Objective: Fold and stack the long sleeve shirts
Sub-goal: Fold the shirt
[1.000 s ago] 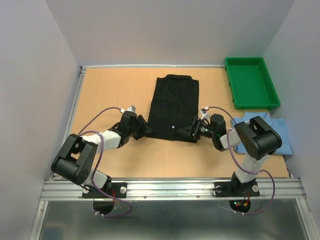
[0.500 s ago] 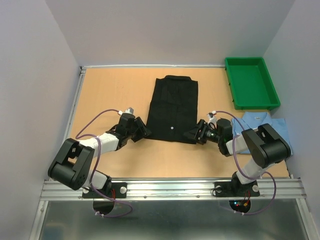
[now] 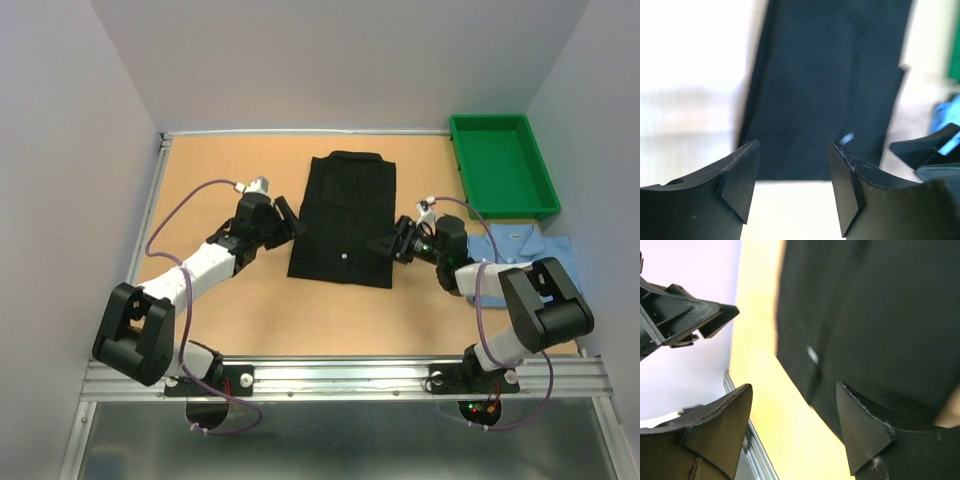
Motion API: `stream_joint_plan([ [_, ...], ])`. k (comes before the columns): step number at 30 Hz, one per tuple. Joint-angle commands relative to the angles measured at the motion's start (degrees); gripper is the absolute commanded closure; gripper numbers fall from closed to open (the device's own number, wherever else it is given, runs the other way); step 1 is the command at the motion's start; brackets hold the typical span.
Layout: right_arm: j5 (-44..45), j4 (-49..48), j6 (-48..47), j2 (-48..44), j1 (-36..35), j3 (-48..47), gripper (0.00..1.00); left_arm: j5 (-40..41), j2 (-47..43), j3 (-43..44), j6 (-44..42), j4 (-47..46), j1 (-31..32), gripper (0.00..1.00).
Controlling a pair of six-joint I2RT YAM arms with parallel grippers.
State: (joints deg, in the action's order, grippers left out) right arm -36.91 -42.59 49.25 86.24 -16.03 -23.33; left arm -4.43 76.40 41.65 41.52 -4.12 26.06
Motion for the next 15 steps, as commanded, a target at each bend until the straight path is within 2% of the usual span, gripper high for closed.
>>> stream_joint_plan([
  [1,-0.2,1.0,-1.4,2.3,0.3,-11.1,0.27,-1.0,5.3,9.4,-3.2,-1.9,-0.7,0.33],
  [7,0.5,0.8,-0.9,11.8,0.3,-21.8,0.27,-7.6,18.9,17.6,-1.5,-7.4,-0.7,0.36],
  [8,-0.8,0.8,-0.8,15.7,0.3,-22.8,0.27,-8.2,20.6,18.4,-1.4,-7.5,-0.7,0.36],
  [15,1.0,-0.6,-1.7,24.8,0.6,-22.0,0.28,-7.8,29.3,17.9,-1.1,-9.2,-0.9,0.38],
])
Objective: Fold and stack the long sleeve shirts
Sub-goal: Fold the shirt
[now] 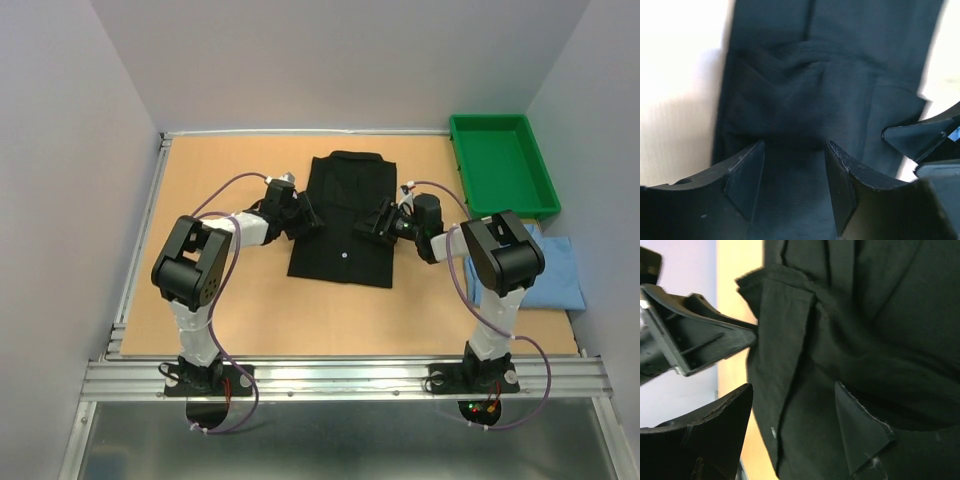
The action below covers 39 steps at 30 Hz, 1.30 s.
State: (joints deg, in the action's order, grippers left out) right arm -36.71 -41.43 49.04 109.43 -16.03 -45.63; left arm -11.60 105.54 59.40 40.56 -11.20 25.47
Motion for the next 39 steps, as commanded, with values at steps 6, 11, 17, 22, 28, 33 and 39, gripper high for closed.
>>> stream_joint_plan([
  [6,1.2,-0.2,-4.7,-1.0,2.9,2.3,0.28,1.0,-3.0,-3.1,-1.4,-0.8,-1.5,0.36],
  [11,6.5,18.6,-12.3,-10.7,2.2,-1.5,0.28,7.2,-10.0,1.1,-14.1,2.1,-1.5,0.14],
  [17,16.3,36.4,-16.3,-20.4,-1.6,-2.0,0.32,10.2,-6.9,12.2,-30.9,3.5,-1.2,0.01],
  [22,24.7,44.1,-15.4,-25.7,-10.1,-2.1,0.36,8.8,-0.8,19.9,-38.3,3.8,-1.0,0.02],
  [28,27.7,46.2,-11.0,-26.7,-17.4,0.1,0.52,8.1,10.5,29.5,-40.1,3.9,0.5,0.13],
  [33,26.6,46.8,-11.2,-25.8,-18.3,1.5,0.62,6.2,16.7,34.2,-39.5,4.0,1.4,0.15],
  [39,29.2,47.8,-13.0,-24.4,-18.2,4.1,0.67,6.7,21.8,35.4,-34.4,5.0,2.1,0.17],
])
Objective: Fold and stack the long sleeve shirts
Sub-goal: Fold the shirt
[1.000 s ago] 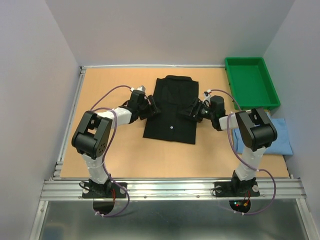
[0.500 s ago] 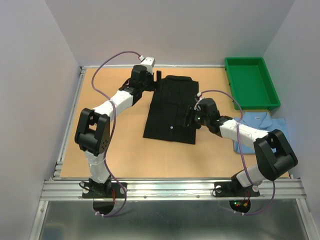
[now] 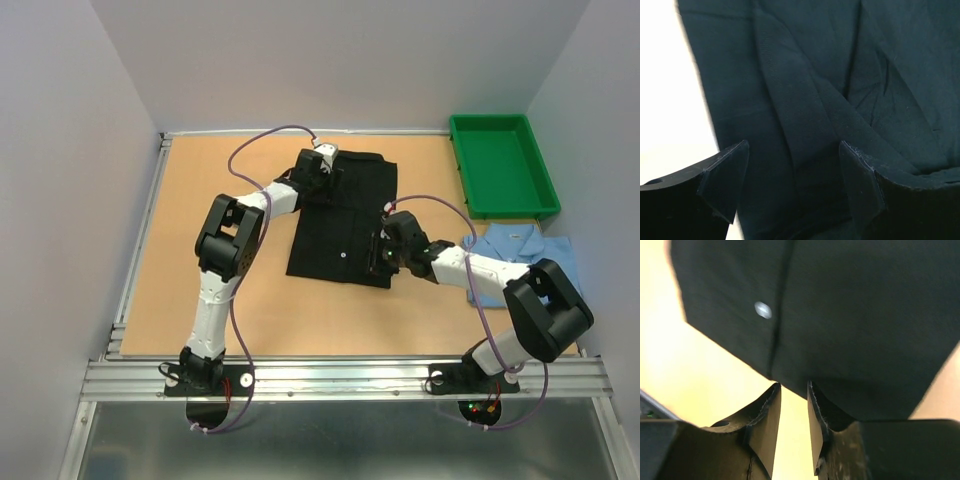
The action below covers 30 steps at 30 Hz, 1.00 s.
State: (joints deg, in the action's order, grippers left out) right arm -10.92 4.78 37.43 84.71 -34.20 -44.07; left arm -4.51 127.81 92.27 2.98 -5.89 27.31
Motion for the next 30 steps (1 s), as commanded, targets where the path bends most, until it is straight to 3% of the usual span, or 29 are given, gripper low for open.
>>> stream_joint_plan([
  [1,4.1,2.2,-1.8,0.5,-0.1,2.8,0.67,-0.1,-0.3,1.8,4.0,0.0,0.2,0.17],
  [6,4.6,3.5,-4.9,2.7,3.6,3.9,0.68,3.1,-1.8,-3.0,9.8,2.2,-0.7,0.18],
  [12,4.9,4.5,-9.1,7.8,10.8,0.3,0.68,2.8,-11.7,-18.3,21.3,3.0,-3.6,0.18],
  [17,6.1,5.5,-14.0,15.5,15.6,-10.4,0.66,3.2,-24.8,-34.8,31.3,5.6,-4.4,0.18],
  [23,3.7,5.6,-18.6,26.9,16.1,-26.0,0.66,0.2,-41.7,-54.3,44.6,4.0,-4.2,0.17],
  [27,0.0,5.6,-19.0,33.4,16.0,-35.4,0.62,1.4,-53.8,-61.1,48.1,3.3,-3.7,0.15],
  [30,-1.2,5.8,-18.8,33.8,16.1,-38.8,0.58,4.1,-61.9,-61.7,44.9,4.7,-3.4,0.09],
])
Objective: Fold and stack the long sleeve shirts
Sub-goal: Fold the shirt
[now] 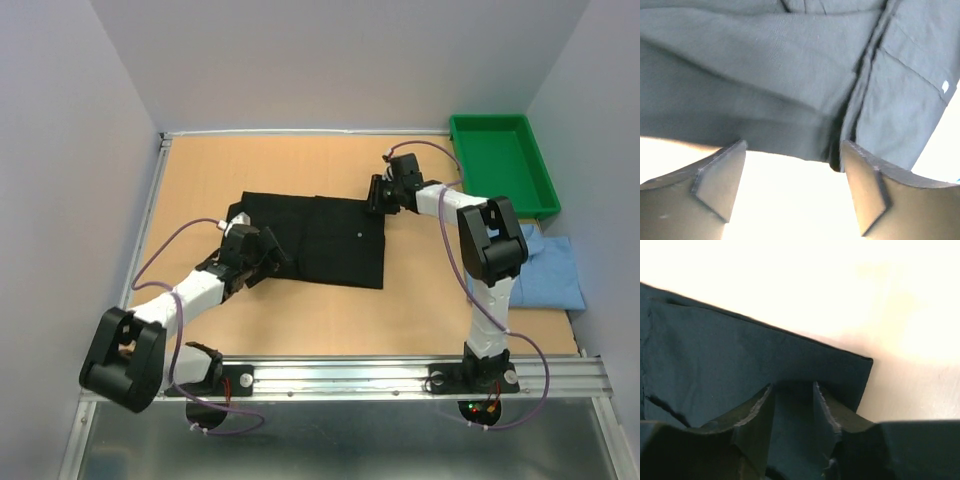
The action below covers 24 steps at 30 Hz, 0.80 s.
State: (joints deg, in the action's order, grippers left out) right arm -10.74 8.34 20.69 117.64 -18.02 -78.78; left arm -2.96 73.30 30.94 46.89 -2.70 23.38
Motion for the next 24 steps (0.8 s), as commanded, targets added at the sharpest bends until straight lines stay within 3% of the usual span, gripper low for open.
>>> stream_joint_plan([
  [1,-1.3,2.1,-2.1,-0.1,-0.1,-4.0,0.56,4.2,-8.7,0.2,-0.9,1.9,0.7,0.07],
  [6,1.2,2.6,-0.8,-11.5,-0.1,2.0,0.35,8.1,-11.2,7.5,-12.8,4.9,6.2,0.02],
  [10,5.3,4.2,2.4,-22.0,1.0,7.7,0.15,9.7,-6.2,13.8,-18.5,6.2,17.8,0.01],
  [13,9.1,5.9,4.6,-29.5,1.7,11.6,0.07,12.7,-1.9,19.1,-22.4,6.7,24.5,0.01],
  [14,10.5,8.0,5.1,-31.0,1.8,12.5,0.04,16.2,1.6,22.3,-25.0,7.2,29.3,0.01],
  [18,17.5,11.3,7.5,-39.6,2.5,18.0,0.00,21.9,11.0,29.9,-31.1,8.5,37.9,0.01],
  [24,23.1,16.5,11.6,-51.3,4.2,26.1,0.00,25.9,24.1,38.6,-34.9,8.1,44.1,0.02],
])
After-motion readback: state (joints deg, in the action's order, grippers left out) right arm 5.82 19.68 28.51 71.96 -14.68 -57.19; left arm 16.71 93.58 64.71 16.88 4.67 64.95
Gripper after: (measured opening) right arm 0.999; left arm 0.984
